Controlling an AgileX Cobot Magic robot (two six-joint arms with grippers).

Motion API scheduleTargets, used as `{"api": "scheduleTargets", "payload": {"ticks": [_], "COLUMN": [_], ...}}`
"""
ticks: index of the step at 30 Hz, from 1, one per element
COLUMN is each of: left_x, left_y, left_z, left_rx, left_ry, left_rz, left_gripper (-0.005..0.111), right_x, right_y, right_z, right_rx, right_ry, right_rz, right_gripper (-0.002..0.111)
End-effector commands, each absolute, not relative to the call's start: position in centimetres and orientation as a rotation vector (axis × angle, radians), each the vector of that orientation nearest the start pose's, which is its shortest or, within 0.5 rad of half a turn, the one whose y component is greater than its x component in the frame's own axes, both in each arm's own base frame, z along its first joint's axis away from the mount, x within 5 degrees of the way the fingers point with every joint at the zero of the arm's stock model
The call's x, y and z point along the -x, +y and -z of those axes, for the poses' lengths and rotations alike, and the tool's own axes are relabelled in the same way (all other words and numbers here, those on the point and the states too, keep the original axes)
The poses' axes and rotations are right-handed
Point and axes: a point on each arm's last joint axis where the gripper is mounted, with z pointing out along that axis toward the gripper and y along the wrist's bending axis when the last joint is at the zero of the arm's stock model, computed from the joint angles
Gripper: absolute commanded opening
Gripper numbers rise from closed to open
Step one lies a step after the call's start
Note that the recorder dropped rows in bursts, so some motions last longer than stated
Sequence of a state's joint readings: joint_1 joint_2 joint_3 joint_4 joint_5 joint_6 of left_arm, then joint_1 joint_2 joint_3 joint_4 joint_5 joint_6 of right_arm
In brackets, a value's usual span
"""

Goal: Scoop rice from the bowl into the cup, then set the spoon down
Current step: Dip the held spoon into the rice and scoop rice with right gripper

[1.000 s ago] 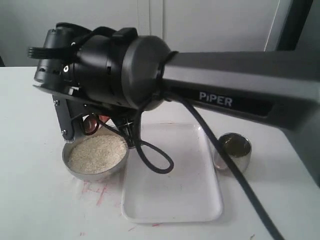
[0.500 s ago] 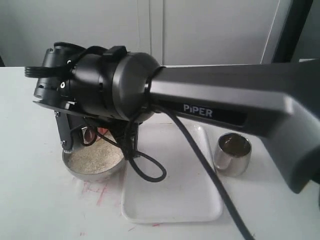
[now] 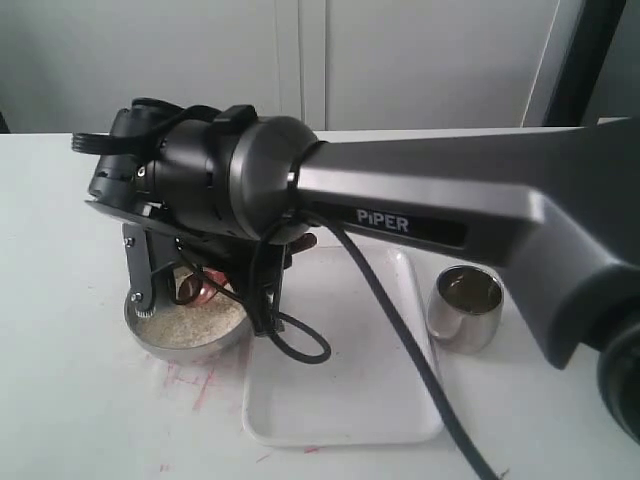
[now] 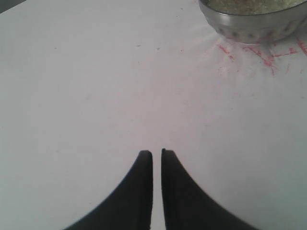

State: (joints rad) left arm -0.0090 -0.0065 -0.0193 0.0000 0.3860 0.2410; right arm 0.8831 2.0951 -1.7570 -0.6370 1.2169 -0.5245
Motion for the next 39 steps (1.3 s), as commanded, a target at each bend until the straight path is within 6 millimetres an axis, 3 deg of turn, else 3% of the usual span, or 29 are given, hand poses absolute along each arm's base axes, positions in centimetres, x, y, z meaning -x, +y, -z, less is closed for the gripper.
{"api": "scheduleTargets", "payload": {"ticks": [1, 25, 35, 39], "left_x": [-5.1, -5.1, -5.1, -5.1], "left_y": [-0.1, -0.1, -0.1, -0.1], "left_z": [-17.8, -17.8, -17.8, -17.8], "left_rx": [-0.233, -0.233, -0.233, -0.233], "left_ry": [1.896, 1.896, 1.896, 1.896], "left_rz": [-0.145, -0.145, -0.145, -0.145], "left_gripper": [0.014, 0.014, 0.014, 0.014], "right_x": [-31.7, -31.8, -33.2, -33.3], "right_y": [30.3, 30.4, 28.4, 28.3], "right_z": [-23.1, -21.8, -21.1, -21.1], "right_rx": [2.043, 2.066, 1.941, 1.954], "right_ry": [1.971, 2.016, 2.251, 2.250], "right_rz": [0.826, 0.777, 0.553, 0.539], "right_gripper": [0.000, 0.000, 0.000, 0.000]}}
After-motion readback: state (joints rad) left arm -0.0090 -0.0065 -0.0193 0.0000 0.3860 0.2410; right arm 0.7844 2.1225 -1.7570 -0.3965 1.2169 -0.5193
